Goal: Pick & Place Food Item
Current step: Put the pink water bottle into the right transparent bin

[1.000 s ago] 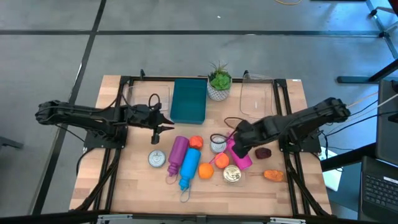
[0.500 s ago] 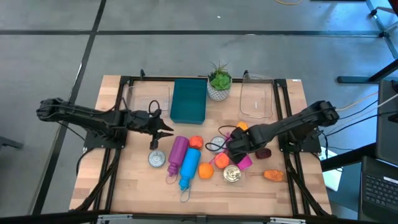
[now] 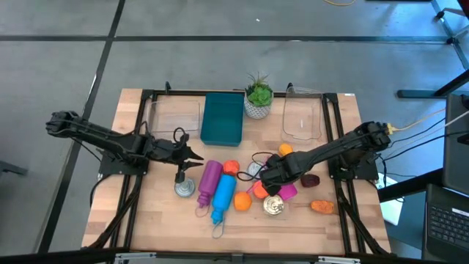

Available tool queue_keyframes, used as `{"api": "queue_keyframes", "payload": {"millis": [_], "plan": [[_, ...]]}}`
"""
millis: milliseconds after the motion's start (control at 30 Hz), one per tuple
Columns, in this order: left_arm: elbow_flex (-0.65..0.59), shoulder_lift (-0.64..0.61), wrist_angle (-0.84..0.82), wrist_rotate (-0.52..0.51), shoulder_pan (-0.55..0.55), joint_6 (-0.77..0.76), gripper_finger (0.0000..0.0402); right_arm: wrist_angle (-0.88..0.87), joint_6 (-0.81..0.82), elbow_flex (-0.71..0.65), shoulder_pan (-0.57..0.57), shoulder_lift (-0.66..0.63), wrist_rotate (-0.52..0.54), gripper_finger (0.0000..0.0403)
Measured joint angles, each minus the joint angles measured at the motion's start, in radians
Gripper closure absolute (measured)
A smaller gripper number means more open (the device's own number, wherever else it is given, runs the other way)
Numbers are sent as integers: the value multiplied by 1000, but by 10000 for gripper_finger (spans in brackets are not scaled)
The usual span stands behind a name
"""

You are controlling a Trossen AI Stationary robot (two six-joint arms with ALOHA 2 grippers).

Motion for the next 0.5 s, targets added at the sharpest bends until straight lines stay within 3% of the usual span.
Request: {"api": "queue_keyframes", "payload": {"millis": [500], "plan": [[0,0,0,-41,-38,0,329,-9,-29,4,-4,112,-19,101]]}}
